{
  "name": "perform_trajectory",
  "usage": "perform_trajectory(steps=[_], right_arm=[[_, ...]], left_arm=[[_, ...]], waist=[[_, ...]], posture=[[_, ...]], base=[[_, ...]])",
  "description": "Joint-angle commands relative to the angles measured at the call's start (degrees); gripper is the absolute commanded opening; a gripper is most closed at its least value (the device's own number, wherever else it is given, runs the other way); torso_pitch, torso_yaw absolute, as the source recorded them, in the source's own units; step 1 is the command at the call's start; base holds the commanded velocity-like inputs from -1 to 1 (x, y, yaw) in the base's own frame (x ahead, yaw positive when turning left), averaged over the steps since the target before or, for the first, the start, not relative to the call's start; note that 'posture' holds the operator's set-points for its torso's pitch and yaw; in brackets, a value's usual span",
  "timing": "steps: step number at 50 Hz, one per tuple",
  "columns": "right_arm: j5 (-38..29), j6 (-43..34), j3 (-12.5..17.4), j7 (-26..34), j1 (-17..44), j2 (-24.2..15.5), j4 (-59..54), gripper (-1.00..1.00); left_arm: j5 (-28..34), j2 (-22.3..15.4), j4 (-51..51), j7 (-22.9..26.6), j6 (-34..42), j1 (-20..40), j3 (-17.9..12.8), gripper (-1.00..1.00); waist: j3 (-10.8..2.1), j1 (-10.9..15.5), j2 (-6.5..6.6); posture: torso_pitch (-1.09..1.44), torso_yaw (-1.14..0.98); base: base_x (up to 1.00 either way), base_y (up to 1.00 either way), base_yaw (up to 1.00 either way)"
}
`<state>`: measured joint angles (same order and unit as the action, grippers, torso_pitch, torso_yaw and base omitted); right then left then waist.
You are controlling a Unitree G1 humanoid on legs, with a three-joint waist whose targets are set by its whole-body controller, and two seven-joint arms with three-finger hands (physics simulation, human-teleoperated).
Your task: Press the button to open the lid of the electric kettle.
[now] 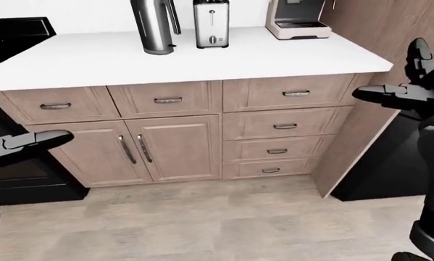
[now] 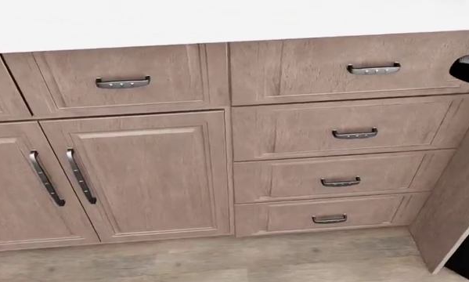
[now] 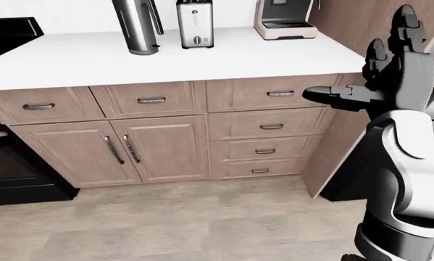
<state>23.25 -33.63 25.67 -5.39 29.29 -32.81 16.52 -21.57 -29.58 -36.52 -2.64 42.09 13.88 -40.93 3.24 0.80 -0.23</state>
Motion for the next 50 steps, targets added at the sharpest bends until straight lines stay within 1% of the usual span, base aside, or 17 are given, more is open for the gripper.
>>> perform_trajectory(steps=[1,3,4,8,15,18,19,21,28,31,32,36,39,42,45,47,50], right_arm=[[-0.2,1.5,1.2,-0.3,1.3,-1.2,1.3,1.00],[-0.1,1.2,1.3,-0.3,1.4,-1.4,1.5,1.00],[0.0,1.1,1.3,-0.4,1.4,-1.4,1.6,1.00],[0.2,0.8,1.3,-0.4,1.6,-1.6,1.7,1.00],[0.8,0.2,1.5,-0.8,2.0,-1.9,1.7,1.00],[1.2,-0.1,1.6,-1.0,2.1,-2.0,1.7,1.00],[1.4,-0.2,1.7,-1.1,2.1,-2.1,1.8,1.00],[1.7,-0.5,1.8,-1.2,2.3,-2.3,1.8,1.00],[2.4,-1.1,2.0,-1.7,2.4,-2.7,2.0,1.00],[2.6,-1.2,2.0,-1.8,2.3,-2.8,2.0,1.00],[2.7,-1.2,2.0,-1.8,2.3,-2.8,2.0,1.00],[2.8,-1.2,2.0,-1.9,2.3,-2.9,2.0,1.00],[3.0,-1.3,1.9,-2.0,2.3,-3.0,2.2,1.00],[3.0,-1.3,1.9,-2.0,2.2,-3.0,2.3,1.00],[3.0,-1.3,1.9,-1.9,2.1,-2.9,2.3,1.00],[3.0,-1.3,1.8,-1.9,2.1,-2.9,2.4,1.00],[3.0,-1.3,1.9,-1.9,2.1,-2.9,2.5,1.00]], left_arm=[[-0.4,-0.7,-1.2,0.2,-1.5,0.9,0.2,1.00],[-0.7,-1.0,-1.2,0.0,-1.2,1.2,0.0,1.00],[-0.8,-1.1,-1.3,0.0,-1.1,1.2,-0.1,1.00],[-1.1,-1.4,-1.3,-0.2,-0.9,1.2,-0.1,1.00],[-1.4,-1.6,-1.4,-0.4,-0.5,1.4,-0.1,1.00],[-1.7,-1.9,-1.4,-0.5,-0.5,1.3,-0.6,1.00],[-1.9,-1.8,-1.3,-0.5,-0.4,1.3,-0.6,1.00],[-1.9,-2.0,-1.4,-0.6,-0.3,1.4,-0.7,1.00],[-2.2,-2.0,-1.3,-0.7,-0.5,1.2,-0.7,1.00],[-2.3,-2.2,-1.3,-0.7,-0.3,1.3,-0.8,1.00],[-2.3,-2.2,-1.3,-0.7,-0.3,1.3,-0.8,1.00],[-2.3,-2.3,-1.3,-0.7,-0.3,1.2,-0.9,1.00],[-2.4,-2.3,-1.4,-0.6,-0.3,1.1,-1.0,1.00],[-2.4,-2.3,-1.3,-0.5,-0.4,1.0,-1.1,1.00],[-2.4,-2.4,-1.3,-0.5,-0.3,1.0,-1.3,1.00],[-2.4,-2.4,-1.4,-0.5,-0.3,1.0,-1.2,1.00],[-2.4,-2.5,-1.4,-0.5,-0.3,1.0,-1.3,1.00]], waist=[[-0.45,-0.2,-0.56],[-1.43,-0.2,-4.06],[-0.55,-0.9,-1.73],[-1.20,-0.7,-2.57],[-1.02,-1.5,1.13],[-2.55,-1.7,5.25],[-1.88,-1.2,3.62],[-0.57,-1.0,4.47],[-0.23,0.3,0.54],[-1.50,0.5,-3.49],[-0.82,-0.4,-1.86],[-1.51,-0.9,-2.70],[-0.98,-1.5,-1.39],[-1.00,-2.0,1.34],[-3.25,-2.0,5.61],[-0.83,-1.2,4.92],[-1.35,-0.6,2.93]], posture=[[0.00,0.00],[0.00,0.00],[0.00,0.00],[0.00,0.00],[0.00,0.00],[0.00,0.00],[0.00,0.00],[0.00,0.00],[0.00,0.00],[0.00,0.00],[0.00,0.00],[0.00,0.00],[0.00,0.00],[0.00,0.00],[0.00,0.00],[0.00,0.00],[0.00,0.00]], base=[[0.30,0.05,0.00],[0.31,0.07,0.00],[0.30,0.09,0.00],[0.31,0.11,0.00],[0.32,0.20,0.00],[0.31,0.30,0.00],[0.31,0.30,0.00],[0.31,0.30,0.00],[0.31,0.34,0.00],[0.29,0.43,0.00],[0.29,0.45,0.00],[0.29,0.44,0.00],[0.29,0.44,0.00],[0.28,0.44,0.00],[0.29,0.44,0.00],[0.29,0.44,0.00],[0.29,0.43,0.00]])
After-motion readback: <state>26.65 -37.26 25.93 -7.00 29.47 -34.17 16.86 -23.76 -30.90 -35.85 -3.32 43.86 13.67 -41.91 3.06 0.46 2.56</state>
